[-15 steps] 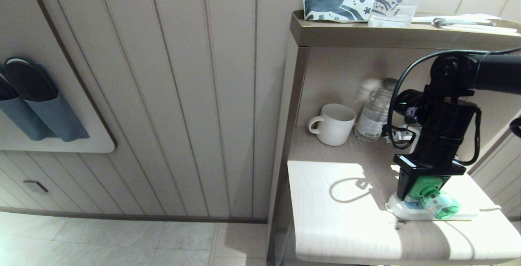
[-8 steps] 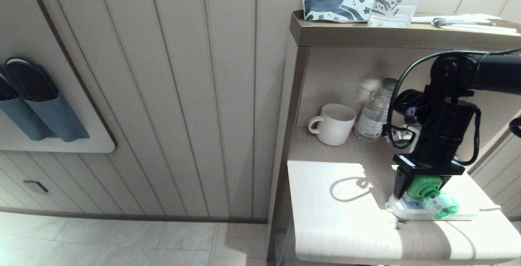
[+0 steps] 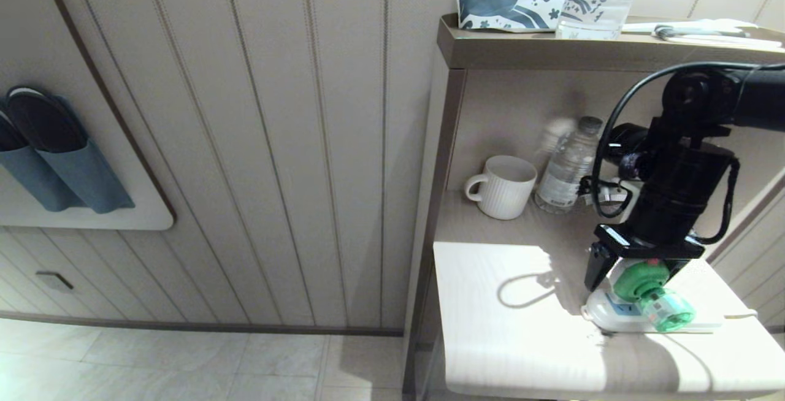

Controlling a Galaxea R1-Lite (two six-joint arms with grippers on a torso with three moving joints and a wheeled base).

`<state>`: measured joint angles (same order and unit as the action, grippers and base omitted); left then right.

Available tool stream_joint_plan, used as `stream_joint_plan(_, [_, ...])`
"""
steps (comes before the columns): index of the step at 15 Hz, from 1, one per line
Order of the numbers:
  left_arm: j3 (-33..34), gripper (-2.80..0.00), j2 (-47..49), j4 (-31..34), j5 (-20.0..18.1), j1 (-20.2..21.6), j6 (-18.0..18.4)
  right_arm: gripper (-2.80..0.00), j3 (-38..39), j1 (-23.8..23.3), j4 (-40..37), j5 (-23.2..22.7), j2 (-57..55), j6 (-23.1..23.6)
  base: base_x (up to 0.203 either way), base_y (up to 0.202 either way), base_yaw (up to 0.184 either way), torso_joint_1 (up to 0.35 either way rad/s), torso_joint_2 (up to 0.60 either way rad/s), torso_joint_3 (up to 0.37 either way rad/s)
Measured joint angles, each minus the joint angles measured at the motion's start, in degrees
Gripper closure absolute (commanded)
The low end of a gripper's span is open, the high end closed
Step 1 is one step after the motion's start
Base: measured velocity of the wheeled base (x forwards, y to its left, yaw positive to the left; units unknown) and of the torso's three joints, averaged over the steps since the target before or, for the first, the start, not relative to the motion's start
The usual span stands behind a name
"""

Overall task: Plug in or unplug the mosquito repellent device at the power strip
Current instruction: Insert the plug into the socket, then hold the socket with your left hand and unplug it with your right hand

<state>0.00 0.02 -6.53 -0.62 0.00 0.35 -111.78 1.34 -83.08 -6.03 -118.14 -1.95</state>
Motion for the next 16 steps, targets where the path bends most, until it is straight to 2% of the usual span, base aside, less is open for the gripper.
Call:
stream_joint_plan(13, [0.0,0.0,0.0,0.04,0.01,0.0,0.0,-2.8,0.04,0.22,-2.13,0.34,15.12,0.19,0.0,0.0,0.0,0.0,0.0,0.0])
stream_joint_plan(14, [0.0,0.0,0.0,0.01,0.0,0.0,0.0,0.0,0.16,0.25,-3.23,0.34,16.69,0.25,0.0,0.0,0.0,0.0,0.0,0.0])
stream_joint_plan(16, [0.0,0.0,0.0,0.01,0.02,0.0,0.0,0.0,0.85,0.33,-4.18,0.31,20.31,0.4,0.0,0.0,0.0,0.0,0.0,0.0])
